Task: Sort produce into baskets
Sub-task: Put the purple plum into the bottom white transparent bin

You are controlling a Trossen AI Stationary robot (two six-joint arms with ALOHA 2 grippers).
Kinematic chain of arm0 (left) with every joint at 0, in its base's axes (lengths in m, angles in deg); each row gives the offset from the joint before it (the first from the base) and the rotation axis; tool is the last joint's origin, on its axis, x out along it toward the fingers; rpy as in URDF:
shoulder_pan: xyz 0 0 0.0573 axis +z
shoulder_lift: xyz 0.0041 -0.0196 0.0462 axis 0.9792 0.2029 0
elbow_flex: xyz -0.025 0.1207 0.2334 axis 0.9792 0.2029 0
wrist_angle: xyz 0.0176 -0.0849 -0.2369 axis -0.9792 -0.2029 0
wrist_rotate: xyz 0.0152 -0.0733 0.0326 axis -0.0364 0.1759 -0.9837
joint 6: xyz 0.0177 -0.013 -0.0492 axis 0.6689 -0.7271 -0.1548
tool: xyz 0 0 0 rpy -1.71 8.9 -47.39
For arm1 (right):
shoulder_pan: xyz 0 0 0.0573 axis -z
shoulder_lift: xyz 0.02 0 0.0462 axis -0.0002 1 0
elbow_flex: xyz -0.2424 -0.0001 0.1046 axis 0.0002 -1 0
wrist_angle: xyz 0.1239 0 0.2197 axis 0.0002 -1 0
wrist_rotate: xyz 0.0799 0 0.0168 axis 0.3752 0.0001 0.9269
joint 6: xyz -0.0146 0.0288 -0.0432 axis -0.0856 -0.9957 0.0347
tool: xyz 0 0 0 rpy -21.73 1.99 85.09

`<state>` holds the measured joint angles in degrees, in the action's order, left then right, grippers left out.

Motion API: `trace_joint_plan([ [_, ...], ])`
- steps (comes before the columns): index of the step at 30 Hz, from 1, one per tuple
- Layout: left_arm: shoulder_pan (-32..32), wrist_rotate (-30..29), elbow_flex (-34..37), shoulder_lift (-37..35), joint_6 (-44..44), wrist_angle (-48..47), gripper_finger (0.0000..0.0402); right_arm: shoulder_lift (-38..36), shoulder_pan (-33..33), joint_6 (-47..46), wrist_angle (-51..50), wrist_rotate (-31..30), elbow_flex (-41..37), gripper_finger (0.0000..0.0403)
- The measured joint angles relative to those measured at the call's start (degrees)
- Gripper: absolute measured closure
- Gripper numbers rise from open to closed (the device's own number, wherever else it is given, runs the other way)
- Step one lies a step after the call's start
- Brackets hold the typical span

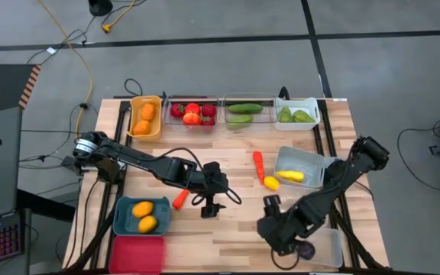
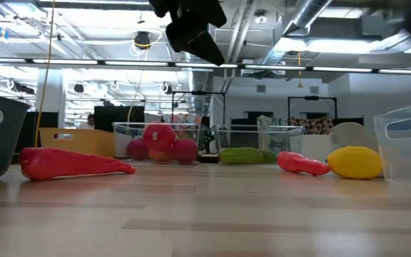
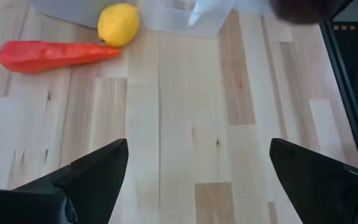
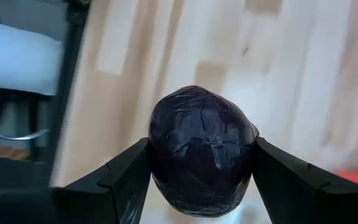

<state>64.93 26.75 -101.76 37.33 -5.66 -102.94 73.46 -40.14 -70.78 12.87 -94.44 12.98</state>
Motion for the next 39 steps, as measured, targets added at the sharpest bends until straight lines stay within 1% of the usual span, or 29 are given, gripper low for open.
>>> trace_joint_plan([
  [4,0.0,0.0,0.0,0.0,0.0,0.0,0.0025,0.0,-3.2,-9.9,-0.8,4.1,0.0,0.0121],
  [11,0.0,0.0,0.0,0.0,-0.1,0.0,0.0025,0.0,-9.3,-23.9,-2.2,6.1,0.0,0.0121],
  [15,0.0,0.0,0.0,0.0,-0.1,0.0,0.0025,0.0,-13.1,-34.4,-6.9,8.1,0.0,0.0121],
  [18,0.0,0.0,0.0,0.0,-0.2,0.0,0.0025,0.0,-15.9,-42.2,-11.3,8.4,0.0,0.0121],
  [21,0.0,0.1,0.0,0.0,-0.2,0.0,0.0025,0.0,-18.2,-47.4,-13.8,8.4,0.0,0.0121],
  [28,-0.1,0.1,0.0,0.0,-0.2,0.0,0.0025,0.0,-21.4,-48.1,-14.1,8.4,0.0,0.0116],
  [34,-0.1,0.1,0.0,0.0,-0.2,0.0,0.0025,0.0,-21.5,-48.1,-14.1,8.4,0.0,0.0104],
  [39,-0.1,0.1,0.0,0.0,0.1,0.0,0.0025,0.0,-21.2,-48.1,-14.6,8.4,0.0,0.0081],
])
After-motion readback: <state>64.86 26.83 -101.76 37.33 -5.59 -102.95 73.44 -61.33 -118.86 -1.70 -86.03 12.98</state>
